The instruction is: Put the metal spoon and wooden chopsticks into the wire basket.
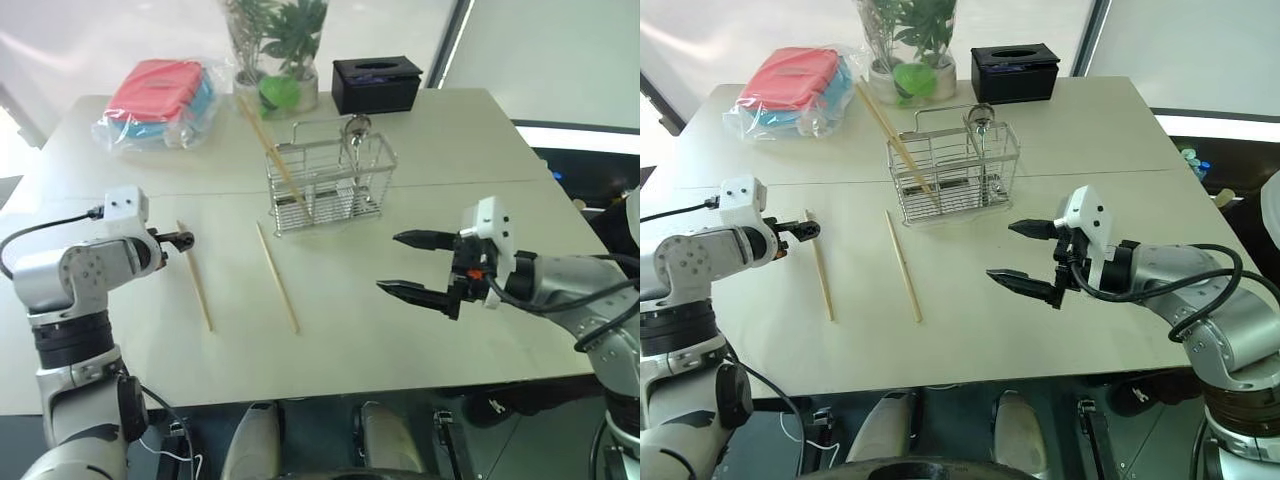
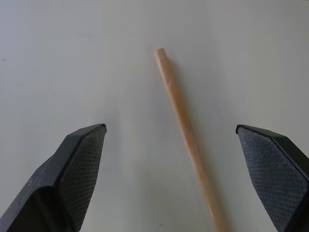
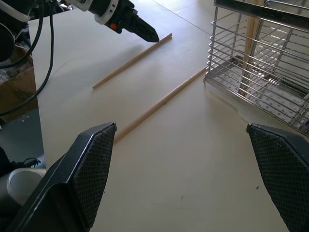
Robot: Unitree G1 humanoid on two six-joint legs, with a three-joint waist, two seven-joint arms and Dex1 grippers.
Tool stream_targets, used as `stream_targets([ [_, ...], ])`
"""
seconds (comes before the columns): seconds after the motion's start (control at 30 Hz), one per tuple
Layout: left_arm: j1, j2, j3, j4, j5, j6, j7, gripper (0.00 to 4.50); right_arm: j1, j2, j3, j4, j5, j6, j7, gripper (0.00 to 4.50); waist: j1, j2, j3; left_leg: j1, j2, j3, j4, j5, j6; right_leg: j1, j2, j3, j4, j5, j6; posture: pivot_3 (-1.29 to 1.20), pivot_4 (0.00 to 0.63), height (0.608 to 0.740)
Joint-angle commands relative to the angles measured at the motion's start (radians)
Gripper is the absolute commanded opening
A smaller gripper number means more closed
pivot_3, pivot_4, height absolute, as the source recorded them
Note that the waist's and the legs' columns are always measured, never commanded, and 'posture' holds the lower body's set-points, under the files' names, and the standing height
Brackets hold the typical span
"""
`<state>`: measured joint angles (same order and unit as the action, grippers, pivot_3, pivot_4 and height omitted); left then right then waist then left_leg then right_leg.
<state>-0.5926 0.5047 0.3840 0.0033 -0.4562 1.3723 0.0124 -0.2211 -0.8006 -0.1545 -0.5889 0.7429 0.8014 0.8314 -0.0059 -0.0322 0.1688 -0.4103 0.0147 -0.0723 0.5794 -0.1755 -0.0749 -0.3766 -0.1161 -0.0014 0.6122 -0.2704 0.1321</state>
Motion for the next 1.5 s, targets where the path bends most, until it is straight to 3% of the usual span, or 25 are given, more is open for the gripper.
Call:
stream_targets([
  [0.03, -0.059, -0.031, -0.033, 0.081, 0.038, -0.079, -0.012, 4.5, 0.02, 0.014, -0.025, -0.051, 0.029, -0.008, -0.028, 4.48, 0.009, -0.001, 0.0, 0.0, 0.0, 0.0, 0.0, 0.0, 0.0, 0.0, 0.0, 0.0, 0.0, 0.0, 0.0, 0.0, 0.15, 0.72],
  [0.4, -0.147, -0.087, -0.025, 0.307, 0.102, -0.134, -0.003, 4.5, 0.044, 0.027, -0.027, -0.057, 0.043, -0.014, -0.09, 4.48, 0.02, 0.001, -0.002, 0.001, 0.0, 0.0, 0.001, 0.0, 0.0, 0.002, -0.001, 0.0, -0.001, 0.0, 0.0, 0.0, 0.15, 0.72],
  [0.47, -0.156, -0.091, -0.028, 0.337, 0.114, -0.133, 0.0, 3.98, 0.046, 0.028, -0.031, -0.058, 0.046, -0.011, -0.099, 4.5, 0.02, 0.003, -0.003, 0.001, 0.0, 0.0, 0.001, 0.0, 0.0, 0.002, -0.001, -0.001, -0.001, 0.0, 0.0, 0.0, 0.15, 0.72],
  [0.53, -0.162, -0.088, -0.041, 0.351, 0.124, -0.133, -0.014, 3.19, 0.048, 0.026, -0.036, -0.062, 0.054, -0.008, -0.103, 4.5, 0.02, 0.004, -0.003, 0.002, 0.0, 0.0, 0.001, 0.0, 0.0, 0.003, -0.001, -0.001, -0.001, 0.0, 0.0, 0.0, 0.15, 0.72],
  [0.7, -0.18, -0.073, -0.094, 0.374, 0.155, -0.118, -0.047, 0.44, 0.046, 0.027, -0.047, -0.059, 0.071, -0.002, -0.122, 4.5, 0.024, 0.004, -0.003, 0.001, -0.001, 0.0, 0.001, 0.0, 0.0, 0.003, -0.002, -0.001, -0.001, 0.0, 0.0, 0.0, 0.15, 0.72],
  [0.73, -0.183, -0.07, -0.1, 0.378, 0.16, -0.117, -0.053, 0.06, 0.046, 0.027, -0.047, -0.058, 0.073, -0.002, -0.126, 4.5, 0.025, 0.004, -0.003, 0.001, -0.001, 0.0, 0.001, 0.0, 0.0, 0.003, -0.002, -0.001, -0.001, 0.0, 0.0, 0.0, 0.15, 0.72],
  [1.0, -0.203, -0.06, -0.052, 0.387, 0.193, -0.13, -0.031, 0.06, 0.042, 0.025, -0.052, -0.054, 0.097, -0.002, -0.148, 4.5, 0.021, 0.004, -0.003, 0.001, -0.001, 0.0, 0.001, 0.0, 0.0, 0.003, -0.002, -0.001, -0.002, 0.0, 0.0, 0.0, 0.15, 0.72],
  [1.17, -0.205, -0.049, 0.061, 0.284, 0.175, -0.32, -0.011, 0.06, 0.049, 0.008, -0.069, -0.047, 0.108, 0.005, -0.147, 4.5, 0.018, 0.002, -0.002, 0.001, -0.001, 0.0, 0.001, 0.0, 0.0, 0.002, -0.002, -0.001, -0.002, 0.0, 0.0, 0.0, 0.15, 0.72],
  [1.3, -0.244, -0.014, 0.127, 0.126, 0.089, -0.552, -0.136, 0.06, 0.066, -0.017, -0.083, -0.05, 0.103, 0.01, -0.142, 4.5, 0.019, -0.006, 0.003, -0.003, 0.0, 0.0, 0.0, 0.0, -0.001, -0.002, -0.001, -0.001, -0.002, 0.0, 0.0, 0.0, 0.15, 0.72],
  [1.5, -0.437, 0.031, 0.113, 0.049, -0.038, -0.675, -0.288, 0.06, 0.034, -0.013, -0.116, -0.041, 0.143, 0.043, -0.186, 4.5, 0.021, -0.006, 0.003, -0.007, -0.001, 0.0, 0.001, 0.0, -0.001, -0.003, -0.001, -0.001, -0.004, 0.001, 0.001, 0.0, 0.15, 0.72],
])
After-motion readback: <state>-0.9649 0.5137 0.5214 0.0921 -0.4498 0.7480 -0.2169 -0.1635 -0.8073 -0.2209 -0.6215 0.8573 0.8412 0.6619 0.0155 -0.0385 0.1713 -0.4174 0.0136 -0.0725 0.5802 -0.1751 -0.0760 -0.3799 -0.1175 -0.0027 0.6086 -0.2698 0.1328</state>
